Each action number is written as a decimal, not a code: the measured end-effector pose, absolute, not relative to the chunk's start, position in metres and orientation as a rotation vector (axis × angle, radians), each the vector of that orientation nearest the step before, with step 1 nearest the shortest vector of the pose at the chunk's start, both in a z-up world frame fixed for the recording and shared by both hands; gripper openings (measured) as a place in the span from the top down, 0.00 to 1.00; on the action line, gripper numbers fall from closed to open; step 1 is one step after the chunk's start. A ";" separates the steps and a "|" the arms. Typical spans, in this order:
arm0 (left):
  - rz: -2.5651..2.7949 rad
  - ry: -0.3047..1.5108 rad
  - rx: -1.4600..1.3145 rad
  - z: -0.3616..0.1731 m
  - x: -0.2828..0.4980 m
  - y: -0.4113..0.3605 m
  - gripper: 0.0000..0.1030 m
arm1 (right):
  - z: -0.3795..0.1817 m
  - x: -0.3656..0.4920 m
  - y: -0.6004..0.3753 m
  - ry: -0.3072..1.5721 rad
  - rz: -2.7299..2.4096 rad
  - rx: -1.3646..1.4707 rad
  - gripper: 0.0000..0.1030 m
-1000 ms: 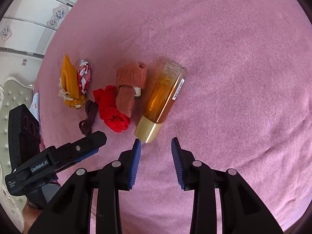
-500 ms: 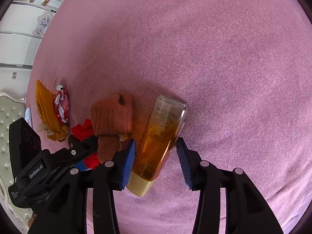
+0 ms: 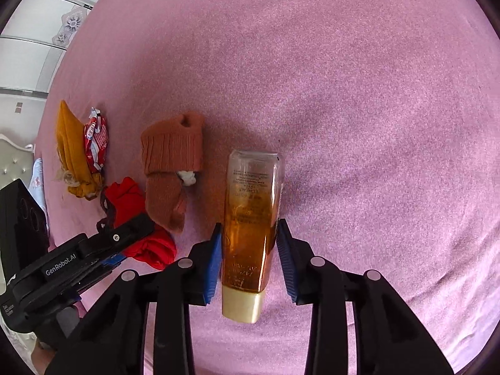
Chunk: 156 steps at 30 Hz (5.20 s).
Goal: Collect trash
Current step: 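Grasp the red sock with the left tool while the right tool grasps the amber bottle, then carry the red sock and amber bottle over the bucket and release both, then move both open tools back over the remaining items on the bed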
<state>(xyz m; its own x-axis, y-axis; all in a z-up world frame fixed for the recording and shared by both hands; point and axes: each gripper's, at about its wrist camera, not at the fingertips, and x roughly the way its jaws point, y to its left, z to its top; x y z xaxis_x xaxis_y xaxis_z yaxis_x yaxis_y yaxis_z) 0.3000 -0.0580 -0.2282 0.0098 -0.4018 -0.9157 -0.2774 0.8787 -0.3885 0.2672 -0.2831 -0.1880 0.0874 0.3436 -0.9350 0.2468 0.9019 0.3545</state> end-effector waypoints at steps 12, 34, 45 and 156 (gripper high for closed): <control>-0.184 1.612 -0.523 -0.185 0.196 -0.062 0.62 | -0.140 0.169 -0.310 1.477 0.077 0.546 0.70; -0.534 1.662 -0.288 -0.128 0.025 -0.152 0.62 | -0.079 -0.047 -0.387 1.340 -0.091 0.694 0.70; -0.650 1.684 -0.128 -0.119 -0.021 -0.243 0.62 | -0.071 -0.113 -0.461 1.270 -0.175 0.772 0.70; -0.353 1.508 -0.333 -0.101 0.081 -0.103 0.15 | -0.054 0.053 -0.321 1.346 0.181 0.463 0.66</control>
<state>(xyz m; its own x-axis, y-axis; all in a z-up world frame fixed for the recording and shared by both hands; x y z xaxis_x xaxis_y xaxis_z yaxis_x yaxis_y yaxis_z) 0.0806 -0.1032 -0.1005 0.0314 -0.4257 -0.9043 0.0195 0.9049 -0.4252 0.0533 -0.3206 -0.0541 0.2258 0.3866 -0.8942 0.1369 0.8962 0.4220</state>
